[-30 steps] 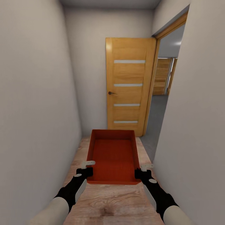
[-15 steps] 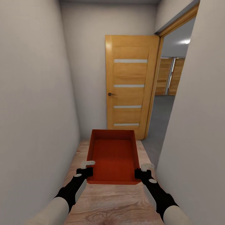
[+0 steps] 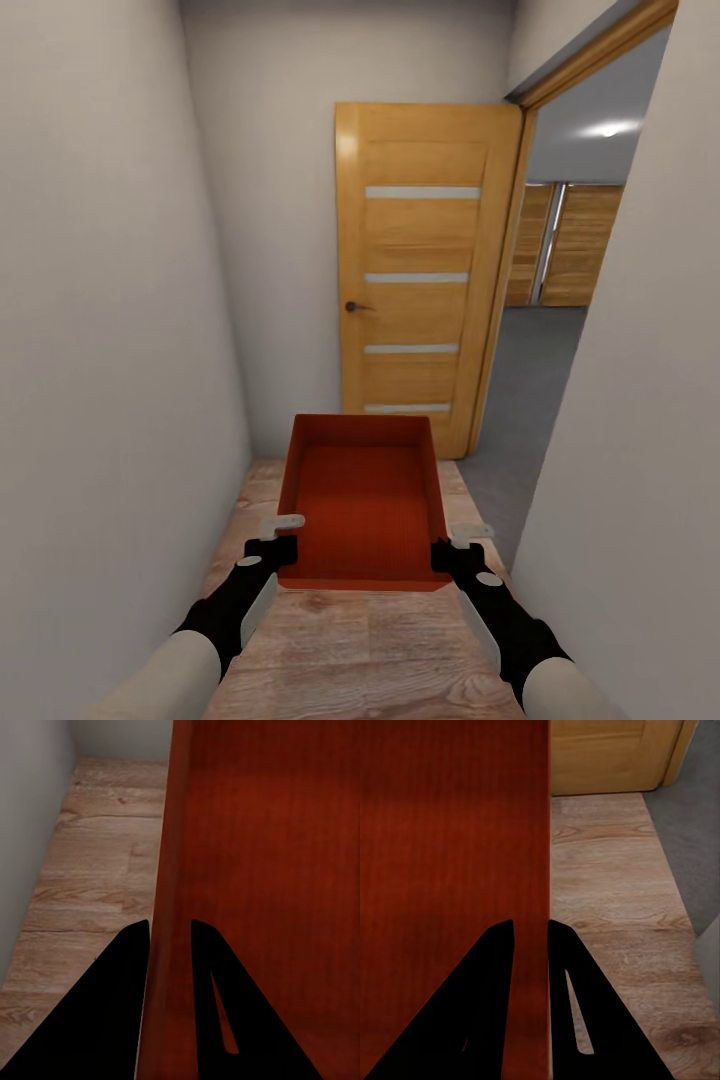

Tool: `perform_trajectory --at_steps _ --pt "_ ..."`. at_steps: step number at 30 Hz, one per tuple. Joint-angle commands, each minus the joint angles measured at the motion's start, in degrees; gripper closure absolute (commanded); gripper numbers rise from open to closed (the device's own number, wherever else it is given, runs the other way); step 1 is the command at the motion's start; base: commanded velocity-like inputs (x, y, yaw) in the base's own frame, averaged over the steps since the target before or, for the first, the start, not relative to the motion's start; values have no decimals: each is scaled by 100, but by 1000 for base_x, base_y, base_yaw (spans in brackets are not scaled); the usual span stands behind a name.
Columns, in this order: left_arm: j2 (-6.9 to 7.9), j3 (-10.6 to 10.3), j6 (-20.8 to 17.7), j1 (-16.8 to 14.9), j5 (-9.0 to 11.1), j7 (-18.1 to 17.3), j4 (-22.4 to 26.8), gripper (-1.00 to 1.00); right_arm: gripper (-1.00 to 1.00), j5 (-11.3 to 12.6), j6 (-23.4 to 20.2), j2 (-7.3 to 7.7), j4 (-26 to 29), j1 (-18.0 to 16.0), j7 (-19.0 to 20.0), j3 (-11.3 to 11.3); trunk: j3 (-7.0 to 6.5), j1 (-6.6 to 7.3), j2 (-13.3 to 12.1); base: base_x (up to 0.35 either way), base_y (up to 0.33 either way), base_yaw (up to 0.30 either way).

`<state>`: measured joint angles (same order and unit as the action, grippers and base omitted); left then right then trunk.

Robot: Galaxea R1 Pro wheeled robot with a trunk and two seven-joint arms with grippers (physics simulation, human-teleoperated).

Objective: Move the two storage containers from the living room to the garage. In the garage, place one container on the floor and stack the other container on top of it (either order is fine).

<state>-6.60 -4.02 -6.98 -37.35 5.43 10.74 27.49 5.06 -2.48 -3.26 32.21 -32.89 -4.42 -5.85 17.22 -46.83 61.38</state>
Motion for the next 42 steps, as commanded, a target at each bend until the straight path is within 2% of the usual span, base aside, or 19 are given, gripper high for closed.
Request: perform_trajectory --at_steps 1,30,42 --pt "10 473 -40 0 28 403 2 100 100 -5 20 6 31 -7 -59 84 7 -4 4 328 0 0" --pt "10 472 -40 0 28 402 10 100 100 -10 19 2 29 -8 -74 84 7 -4 4 325 0 0" --pt "1 467 -31 0 28 421 19 100 100 -14 11 0 29 -7 -77 91 7 -4 4 35 0 -227"
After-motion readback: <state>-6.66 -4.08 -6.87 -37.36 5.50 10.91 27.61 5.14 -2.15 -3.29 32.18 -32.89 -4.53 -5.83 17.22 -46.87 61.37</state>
